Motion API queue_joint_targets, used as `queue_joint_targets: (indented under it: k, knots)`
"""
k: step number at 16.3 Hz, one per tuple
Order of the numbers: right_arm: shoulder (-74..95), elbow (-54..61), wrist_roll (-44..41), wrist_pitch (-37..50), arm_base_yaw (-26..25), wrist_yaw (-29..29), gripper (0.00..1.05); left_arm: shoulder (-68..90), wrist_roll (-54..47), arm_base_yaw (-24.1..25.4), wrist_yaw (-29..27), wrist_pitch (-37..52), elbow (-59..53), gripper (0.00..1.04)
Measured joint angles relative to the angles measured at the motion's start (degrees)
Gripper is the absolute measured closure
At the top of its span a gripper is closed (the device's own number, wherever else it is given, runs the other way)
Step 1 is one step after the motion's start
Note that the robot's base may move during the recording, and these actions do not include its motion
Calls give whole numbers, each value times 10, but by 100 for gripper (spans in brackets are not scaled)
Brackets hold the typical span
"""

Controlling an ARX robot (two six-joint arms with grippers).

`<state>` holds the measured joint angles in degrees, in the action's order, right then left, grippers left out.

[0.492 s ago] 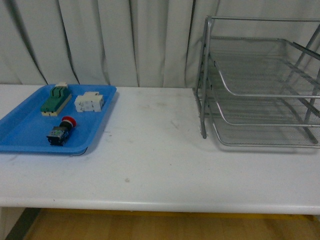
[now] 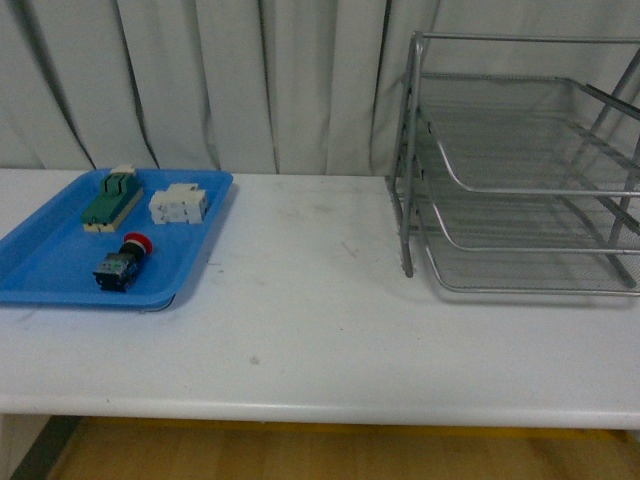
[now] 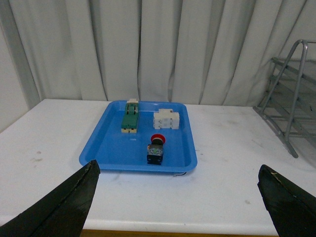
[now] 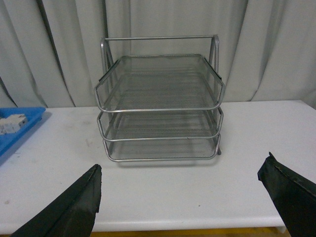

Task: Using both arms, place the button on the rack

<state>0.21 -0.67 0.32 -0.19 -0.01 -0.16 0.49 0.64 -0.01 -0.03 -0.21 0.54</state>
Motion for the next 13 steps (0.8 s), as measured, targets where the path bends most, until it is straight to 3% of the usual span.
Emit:
queue_joint_targets:
  k: [12,13]
  knots:
    - [0,0,0,-1,0,0,6,0,0,0,0,0,0,7]
    - [21,-18,15,-55,-4,3,6,0,0,0,0,0,0,7]
